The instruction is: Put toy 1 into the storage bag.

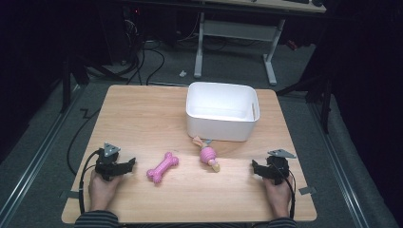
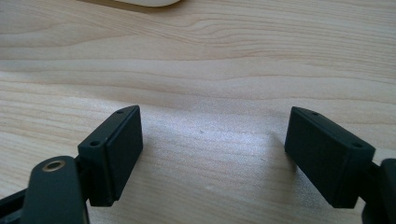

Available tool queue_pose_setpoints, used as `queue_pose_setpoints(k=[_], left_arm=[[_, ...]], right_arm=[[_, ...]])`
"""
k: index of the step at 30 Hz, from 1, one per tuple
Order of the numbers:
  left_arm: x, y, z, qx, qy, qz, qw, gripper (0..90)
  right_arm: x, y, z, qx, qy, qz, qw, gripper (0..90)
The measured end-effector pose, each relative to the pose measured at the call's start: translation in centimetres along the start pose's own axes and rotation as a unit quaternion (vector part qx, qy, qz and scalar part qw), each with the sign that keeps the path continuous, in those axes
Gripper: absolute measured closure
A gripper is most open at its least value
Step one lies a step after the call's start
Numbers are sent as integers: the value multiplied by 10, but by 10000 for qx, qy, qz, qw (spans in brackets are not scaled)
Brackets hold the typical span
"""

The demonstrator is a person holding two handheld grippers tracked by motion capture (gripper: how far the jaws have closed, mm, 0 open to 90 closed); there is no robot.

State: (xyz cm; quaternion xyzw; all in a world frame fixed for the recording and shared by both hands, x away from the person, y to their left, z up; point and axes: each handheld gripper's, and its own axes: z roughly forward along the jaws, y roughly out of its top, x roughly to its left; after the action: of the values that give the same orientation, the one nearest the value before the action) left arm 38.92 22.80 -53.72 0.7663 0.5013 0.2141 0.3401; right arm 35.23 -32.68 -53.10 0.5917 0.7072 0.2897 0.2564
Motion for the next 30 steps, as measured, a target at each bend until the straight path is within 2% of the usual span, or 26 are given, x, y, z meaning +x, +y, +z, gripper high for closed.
queue_pose_setpoints(k=[7, 11, 16, 21, 24, 30], left_arm=[[1, 0, 0, -9, -16, -11, 10000, 226], [2, -1, -2, -20, -11, -17, 10000, 288], [5, -1, -4, -14, -163, -100, 9998, 298], [4, -1, -7, -8, -202, -105, 9997, 297], [3, -1, -9, 53, -308, -139, 9994, 294], [-2, 0, -16, 134, -388, -69, 9991, 300]], right_arm=[[0, 0, 0, -1, 1, -3, 10000, 193], [0, 0, 0, -1, 1, -3, 10000, 193], [0, 0, 0, -1, 4, -3, 10000, 193], [0, 0, 0, -1, 5, -5, 10000, 193], [0, 0, 0, -1, 2, 0, 10000, 193], [0, 0, 0, 0, 4, 4, 10000, 193]])
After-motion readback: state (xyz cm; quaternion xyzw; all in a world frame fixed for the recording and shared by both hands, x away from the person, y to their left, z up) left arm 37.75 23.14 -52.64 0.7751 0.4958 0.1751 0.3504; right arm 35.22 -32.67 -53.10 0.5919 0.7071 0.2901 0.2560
